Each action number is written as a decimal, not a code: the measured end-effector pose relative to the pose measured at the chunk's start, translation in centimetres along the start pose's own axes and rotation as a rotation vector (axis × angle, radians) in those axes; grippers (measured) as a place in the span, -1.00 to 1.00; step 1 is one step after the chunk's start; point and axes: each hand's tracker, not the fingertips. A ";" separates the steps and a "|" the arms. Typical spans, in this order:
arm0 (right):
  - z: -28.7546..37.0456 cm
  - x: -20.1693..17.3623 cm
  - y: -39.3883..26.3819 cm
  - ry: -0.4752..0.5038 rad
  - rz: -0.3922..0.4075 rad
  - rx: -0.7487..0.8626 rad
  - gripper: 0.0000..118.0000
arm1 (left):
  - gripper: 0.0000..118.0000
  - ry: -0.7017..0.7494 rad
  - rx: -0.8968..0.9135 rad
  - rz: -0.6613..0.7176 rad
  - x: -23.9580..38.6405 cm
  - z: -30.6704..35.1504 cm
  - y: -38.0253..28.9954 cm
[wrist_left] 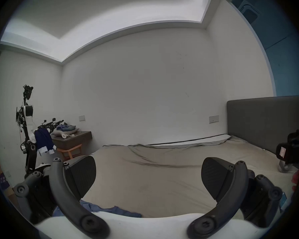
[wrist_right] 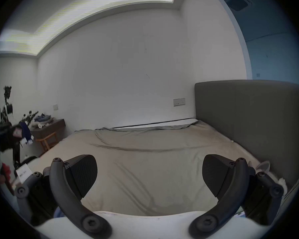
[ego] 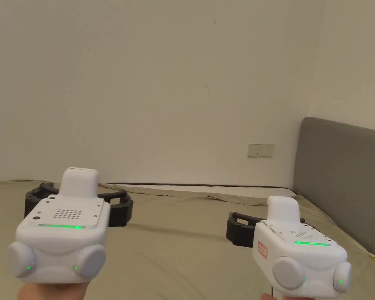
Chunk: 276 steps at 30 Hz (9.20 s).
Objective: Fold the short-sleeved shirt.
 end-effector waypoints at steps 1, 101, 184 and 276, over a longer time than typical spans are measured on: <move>0.0 -0.1 0.1 -0.004 0.002 0.009 1.00 | 1.00 0.009 0.000 -0.012 0.3 0.1 -0.1; -4.3 -14.0 -18.9 0.413 0.202 -0.446 -0.96 | -0.03 0.031 -0.983 0.263 -14.1 -6.6 -33.2; 6.8 4.8 -18.2 0.140 0.136 -0.511 -0.96 | -0.94 -0.192 -1.131 0.062 -0.9 -7.6 -30.0; -16.1 13.8 -20.5 -0.047 -0.083 -0.500 -0.89 | -0.95 -0.099 -0.889 0.420 -14.5 -20.9 -26.2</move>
